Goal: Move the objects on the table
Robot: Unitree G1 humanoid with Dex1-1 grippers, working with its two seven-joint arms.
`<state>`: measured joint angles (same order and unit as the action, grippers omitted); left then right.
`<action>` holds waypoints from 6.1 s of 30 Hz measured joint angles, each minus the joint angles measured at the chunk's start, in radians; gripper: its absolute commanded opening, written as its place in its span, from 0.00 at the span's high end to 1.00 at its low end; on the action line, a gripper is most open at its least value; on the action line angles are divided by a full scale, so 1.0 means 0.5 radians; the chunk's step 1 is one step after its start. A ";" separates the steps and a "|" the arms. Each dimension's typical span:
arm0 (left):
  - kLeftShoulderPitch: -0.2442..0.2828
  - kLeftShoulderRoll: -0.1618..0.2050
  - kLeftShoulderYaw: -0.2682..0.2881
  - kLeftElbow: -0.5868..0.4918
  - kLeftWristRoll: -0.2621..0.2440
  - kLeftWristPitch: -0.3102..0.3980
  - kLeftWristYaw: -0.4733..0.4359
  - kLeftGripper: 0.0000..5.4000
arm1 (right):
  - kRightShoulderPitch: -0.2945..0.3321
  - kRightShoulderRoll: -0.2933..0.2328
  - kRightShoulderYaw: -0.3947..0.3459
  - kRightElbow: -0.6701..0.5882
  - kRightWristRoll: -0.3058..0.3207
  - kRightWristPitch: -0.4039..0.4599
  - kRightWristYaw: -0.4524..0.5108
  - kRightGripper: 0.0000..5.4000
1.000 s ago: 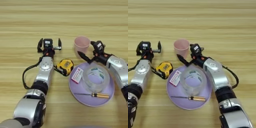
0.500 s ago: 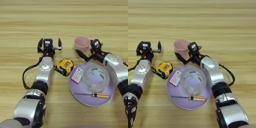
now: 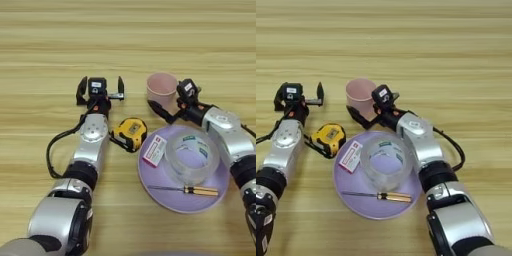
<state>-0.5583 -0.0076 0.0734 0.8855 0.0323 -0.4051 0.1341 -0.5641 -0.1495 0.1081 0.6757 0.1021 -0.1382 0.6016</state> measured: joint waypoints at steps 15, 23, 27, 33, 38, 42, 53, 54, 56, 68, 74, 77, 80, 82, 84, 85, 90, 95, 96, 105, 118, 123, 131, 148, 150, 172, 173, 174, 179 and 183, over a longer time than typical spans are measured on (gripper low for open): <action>0.000 0.000 0.000 -0.004 0.001 0.000 0.000 0.00 | -0.056 0.019 -0.038 0.114 0.000 -0.057 -0.008 0.01; 0.000 0.000 0.000 -0.019 0.001 0.000 0.000 0.00 | -0.075 0.040 -0.054 0.138 0.001 -0.068 -0.006 0.02; 0.000 -0.001 0.000 -0.021 0.001 0.000 0.000 0.00 | -0.077 0.045 -0.064 0.139 0.001 -0.088 -0.005 0.11; 0.000 -0.001 0.000 -0.021 0.001 0.001 0.000 0.00 | -0.078 0.048 -0.068 0.141 0.002 -0.090 -0.003 0.16; 0.000 -0.001 0.000 -0.022 0.001 0.001 0.000 0.00 | -0.078 0.049 -0.069 0.141 0.002 -0.090 0.000 0.16; 0.000 -0.001 0.000 -0.025 0.001 0.001 0.000 0.00 | -0.078 0.052 -0.069 0.141 0.002 -0.090 0.000 0.16; 0.000 -0.004 -0.005 -0.030 0.001 0.003 -0.008 0.00 | -0.078 0.043 -0.119 -0.011 0.010 -0.042 -0.010 0.16; 0.000 -0.006 -0.010 -0.031 0.001 0.003 -0.017 0.00 | -0.078 0.038 -0.125 -0.043 0.012 -0.036 -0.011 0.16; 0.000 -0.011 -0.022 -0.034 0.002 0.003 -0.031 0.00 | -0.077 0.034 -0.133 -0.096 0.019 -0.001 -0.013 0.16; 0.063 -0.059 -0.198 -0.192 0.004 -0.047 -0.354 0.00 | -0.094 -0.022 -0.213 -0.390 0.054 0.266 -0.131 0.16; 0.137 -0.105 -0.335 -0.316 0.002 -0.103 -0.592 0.00 | -0.185 -0.057 -0.246 -0.420 0.079 0.347 -0.168 0.16; 0.171 -0.103 -0.382 -0.367 0.002 -0.139 -0.684 0.00 | -0.201 -0.062 -0.250 -0.422 0.088 0.362 -0.186 0.16; 0.204 -0.105 -0.430 -0.413 0.002 -0.163 -0.758 0.00 | -0.205 -0.062 -0.251 -0.423 0.093 0.397 -0.196 0.16; 0.220 -0.106 -0.453 -0.424 0.004 -0.168 -0.787 0.00 | -0.207 -0.062 -0.250 -0.445 0.097 0.434 -0.201 0.16; 0.228 -0.104 -0.471 -0.433 0.005 -0.169 -0.806 0.00 | -0.208 -0.061 -0.250 -0.492 0.097 0.455 -0.205 0.16; 0.229 -0.105 -0.476 -0.436 0.007 -0.170 -0.810 0.00 | -0.210 -0.060 -0.249 -0.513 0.098 0.472 -0.206 0.16; 0.231 -0.104 -0.484 -0.442 0.007 -0.170 -0.816 0.00 | -0.206 -0.048 -0.232 -0.644 0.122 0.570 -0.203 0.16; 0.232 -0.104 -0.484 -0.447 0.007 -0.170 -0.812 0.00 | -0.140 -0.028 -0.185 -0.799 0.128 0.641 -0.197 0.16; 0.232 -0.104 -0.484 -0.448 0.007 -0.170 -0.809 0.00 | -0.123 -0.025 -0.177 -0.827 0.129 0.657 -0.195 0.16; 0.232 -0.103 -0.479 -0.448 0.008 -0.170 -0.791 0.00 | 0.006 -0.023 -0.111 -1.049 0.140 0.787 -0.189 0.16; 0.231 -0.103 -0.471 -0.431 0.008 -0.170 -0.766 0.00 | 0.157 -0.024 -0.023 -1.129 0.139 0.867 -0.178 0.16; 0.231 -0.102 -0.470 -0.430 0.008 -0.170 -0.762 0.00 | 0.185 -0.022 0.005 -1.153 0.141 0.875 -0.175 0.16; 0.231 -0.102 -0.469 -0.427 0.008 -0.170 -0.758 0.00 | 0.223 -0.004 0.047 -1.278 0.163 0.943 -0.160 0.16; 0.231 -0.097 -0.464 -0.409 0.006 -0.170 -0.763 0.18 | 0.242 0.003 0.060 -1.343 0.171 0.960 -0.192 0.16; 0.231 -0.098 -0.464 -0.409 0.004 -0.170 -0.769 0.22 | 0.242 0.003 0.058 -1.347 0.176 0.960 -0.194 0.16; 0.230 -0.098 -0.429 -0.381 0.003 -0.176 -0.781 0.25 | 0.241 0.008 0.044 -1.330 0.186 0.941 -0.189 0.00; 0.229 -0.098 -0.428 -0.378 0.003 -0.177 -0.780 0.25 | 0.242 0.009 0.040 -1.333 0.190 0.940 -0.187 0.00; 0.225 -0.098 -0.426 -0.375 0.003 -0.177 -0.779 0.25 | 0.242 0.010 0.033 -1.344 0.197 0.938 -0.185 0.00; 0.215 -0.098 -0.409 -0.368 0.003 -0.179 -0.770 0.25 | 0.244 0.012 0.018 -1.386 0.229 0.915 -0.183 0.00; 0.210 -0.098 -0.403 -0.357 0.004 -0.180 -0.764 0.25 | 0.244 0.013 0.006 -1.400 0.238 0.913 -0.185 0.00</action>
<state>-0.4532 -0.0567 -0.1281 0.7069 0.0341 -0.4952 -0.2481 -0.4421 -0.1428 0.1112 -0.0245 0.2213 0.3182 0.5092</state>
